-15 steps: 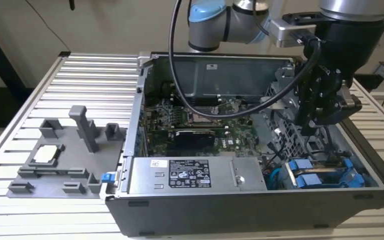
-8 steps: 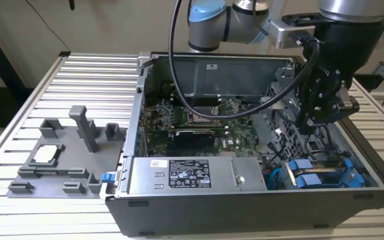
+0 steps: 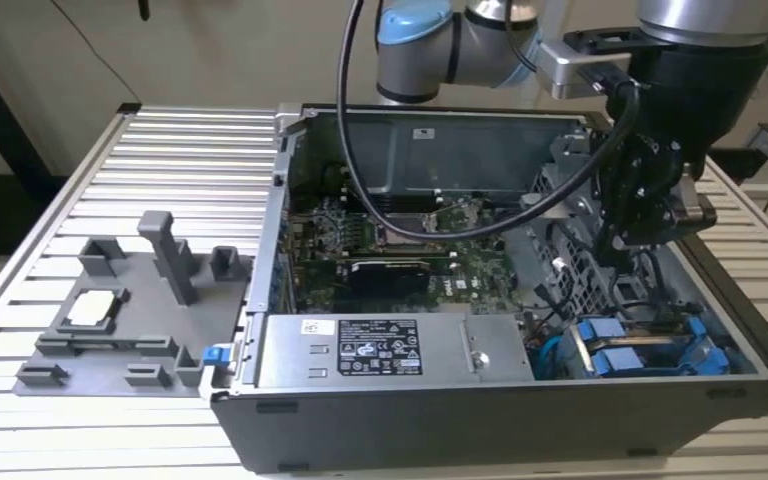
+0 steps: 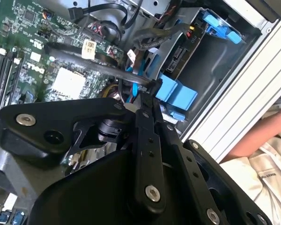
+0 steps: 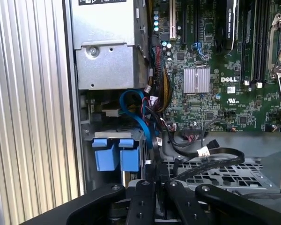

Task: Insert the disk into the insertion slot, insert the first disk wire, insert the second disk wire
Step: 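Insert the second disk wire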

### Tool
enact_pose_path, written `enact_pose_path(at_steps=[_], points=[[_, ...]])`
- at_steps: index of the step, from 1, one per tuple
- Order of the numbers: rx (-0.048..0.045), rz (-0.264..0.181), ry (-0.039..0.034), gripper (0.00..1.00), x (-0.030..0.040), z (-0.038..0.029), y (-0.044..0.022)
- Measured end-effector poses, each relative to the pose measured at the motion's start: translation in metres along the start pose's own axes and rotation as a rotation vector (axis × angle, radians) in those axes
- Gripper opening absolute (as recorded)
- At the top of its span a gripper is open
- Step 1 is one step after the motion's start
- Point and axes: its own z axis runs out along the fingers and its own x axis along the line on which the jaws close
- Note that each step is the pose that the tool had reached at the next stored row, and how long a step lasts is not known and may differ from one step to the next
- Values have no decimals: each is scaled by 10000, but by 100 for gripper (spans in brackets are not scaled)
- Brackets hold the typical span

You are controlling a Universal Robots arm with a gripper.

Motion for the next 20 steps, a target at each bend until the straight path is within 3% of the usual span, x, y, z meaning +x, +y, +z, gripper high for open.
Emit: enact_pose_path(at_steps=[3,7,9,10,11,14,16,18,20], points=[[0,-1,14,16,1,1,0],[10,-32,256,18,-31,-3,1],[21,-74,423,24,-57,-6,2],[28,-104,458,24,-78,-9,3],[36,-158,469,30,-100,-12,2],[66,-333,544,30,-130,-16,3],[85,-406,641,30,-138,-16,3],[89,-429,816,30,-144,-16,4],[98,-441,860,30,-144,-15,3]])
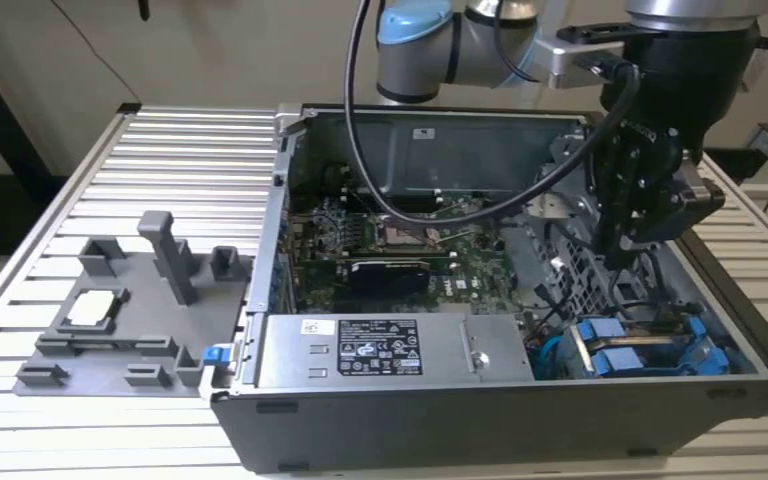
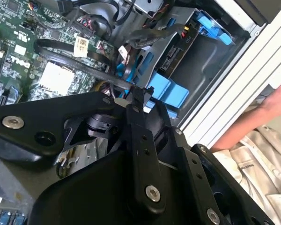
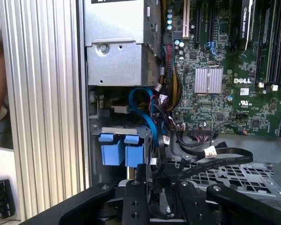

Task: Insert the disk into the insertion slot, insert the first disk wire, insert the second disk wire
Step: 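Insert the second disk wire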

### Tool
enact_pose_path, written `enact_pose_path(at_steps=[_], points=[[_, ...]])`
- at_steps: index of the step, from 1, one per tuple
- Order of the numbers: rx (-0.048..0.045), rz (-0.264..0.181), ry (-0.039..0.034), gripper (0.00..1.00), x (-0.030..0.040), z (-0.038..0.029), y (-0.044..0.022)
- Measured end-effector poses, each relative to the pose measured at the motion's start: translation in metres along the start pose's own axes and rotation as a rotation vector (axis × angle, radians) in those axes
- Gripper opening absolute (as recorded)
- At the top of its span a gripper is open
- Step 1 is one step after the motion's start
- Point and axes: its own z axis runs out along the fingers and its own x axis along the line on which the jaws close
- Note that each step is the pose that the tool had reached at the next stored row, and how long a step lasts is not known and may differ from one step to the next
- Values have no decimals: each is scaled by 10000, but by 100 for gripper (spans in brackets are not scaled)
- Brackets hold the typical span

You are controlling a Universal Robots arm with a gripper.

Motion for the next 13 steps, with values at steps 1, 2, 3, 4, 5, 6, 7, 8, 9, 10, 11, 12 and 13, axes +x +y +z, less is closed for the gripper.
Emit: enact_pose_path(at_steps=[1,2,3,4,5,6,7,8,9,10,11,12,13], points=[[2,0,-8,30,1,0,0],[5,2,-32,28,3,1,1],[7,5,-54,28,6,2,1],[14,11,-106,21,13,3,1],[25,21,-190,21,21,6,2],[36,31,-290,21,31,8,1],[47,43,-408,21,44,11,1],[56,57,-545,21,61,16,2],[61,67,-656,19,78,19,2],[63,78,-776,13,101,25,3],[63,87,-870,13,125,30,3],[63,90,-913,13,152,35,4],[63,93,-933,11,178,42,5]])
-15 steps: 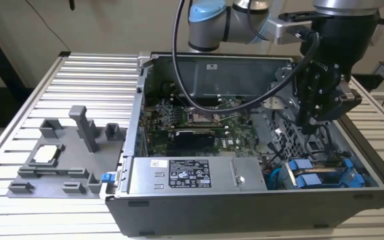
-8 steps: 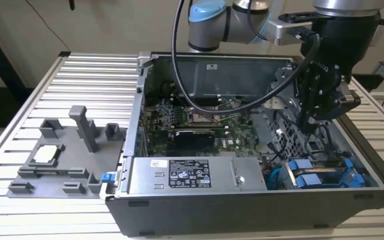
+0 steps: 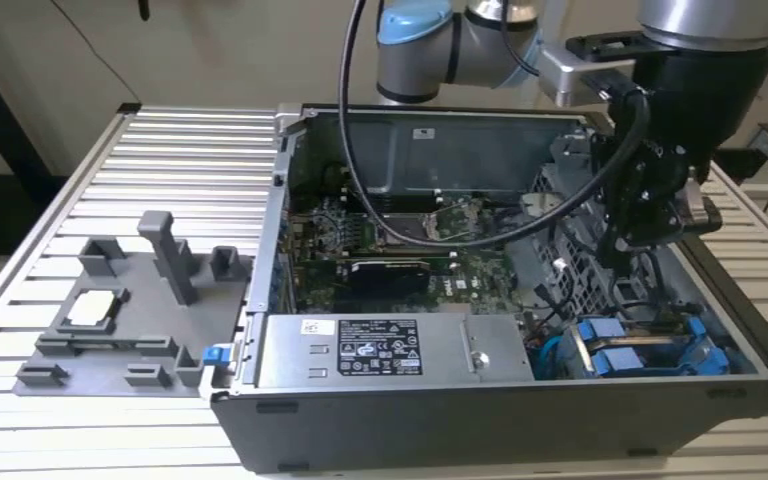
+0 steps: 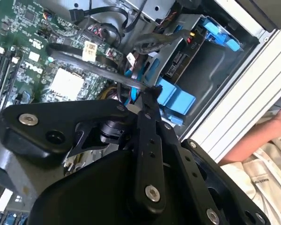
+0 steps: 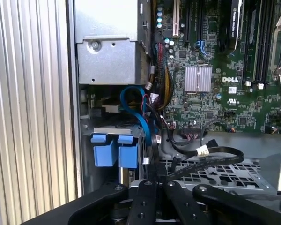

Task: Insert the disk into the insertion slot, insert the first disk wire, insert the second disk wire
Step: 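Insert the second disk wire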

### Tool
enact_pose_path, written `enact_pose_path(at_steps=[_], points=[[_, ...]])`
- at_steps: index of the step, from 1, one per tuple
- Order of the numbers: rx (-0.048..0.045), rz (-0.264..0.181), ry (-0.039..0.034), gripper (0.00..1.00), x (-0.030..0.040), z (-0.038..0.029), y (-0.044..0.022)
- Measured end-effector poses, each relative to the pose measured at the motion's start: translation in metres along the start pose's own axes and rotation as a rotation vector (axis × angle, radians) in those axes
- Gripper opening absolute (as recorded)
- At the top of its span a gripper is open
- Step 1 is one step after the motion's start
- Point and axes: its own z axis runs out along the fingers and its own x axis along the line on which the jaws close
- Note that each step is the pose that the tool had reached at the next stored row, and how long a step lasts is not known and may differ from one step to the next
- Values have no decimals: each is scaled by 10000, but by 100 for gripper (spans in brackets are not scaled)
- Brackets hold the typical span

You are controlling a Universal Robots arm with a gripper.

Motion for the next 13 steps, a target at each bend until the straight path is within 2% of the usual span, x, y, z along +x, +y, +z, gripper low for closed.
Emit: enact_pose_path(at_steps=[1,3,4,7,9,10,13], points=[[-1,3,-34,11,23,2,0],[0,16,-178,11,53,5,0],[0,19,-206,11,58,-4,0],[0,20,-225,12,64,-44,-5],[1,19,-228,25,63,-41,-4],[5,15,-243,25,63,-33,-4],[15,-10,-352,25,61,-13,-2]])
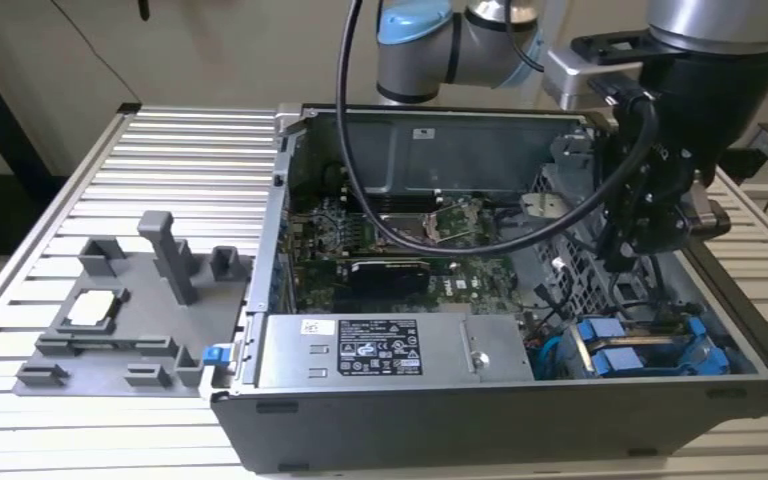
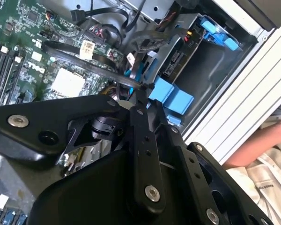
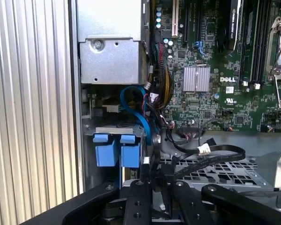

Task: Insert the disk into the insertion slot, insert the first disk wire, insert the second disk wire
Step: 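Insert the second disk wire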

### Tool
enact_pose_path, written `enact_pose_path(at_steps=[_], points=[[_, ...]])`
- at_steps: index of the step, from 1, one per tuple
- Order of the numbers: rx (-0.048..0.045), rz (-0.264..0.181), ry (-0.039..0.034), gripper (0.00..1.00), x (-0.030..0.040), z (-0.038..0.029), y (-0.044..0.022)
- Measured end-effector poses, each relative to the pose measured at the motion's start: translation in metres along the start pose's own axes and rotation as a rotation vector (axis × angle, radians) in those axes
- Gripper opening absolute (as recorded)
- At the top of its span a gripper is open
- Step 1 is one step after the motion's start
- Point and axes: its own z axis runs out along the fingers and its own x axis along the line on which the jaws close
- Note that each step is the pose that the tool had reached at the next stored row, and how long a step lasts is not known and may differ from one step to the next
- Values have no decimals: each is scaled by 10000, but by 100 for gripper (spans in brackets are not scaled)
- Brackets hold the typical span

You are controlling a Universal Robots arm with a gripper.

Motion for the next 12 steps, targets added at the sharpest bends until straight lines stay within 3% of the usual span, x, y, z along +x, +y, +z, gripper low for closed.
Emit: enact_pose_path(at_steps=[3,9,12], points=[[5,4,-261,25,0,3,1],[8,10,-397,25,23,14,1],[8,16,-450,17,56,17,2]])
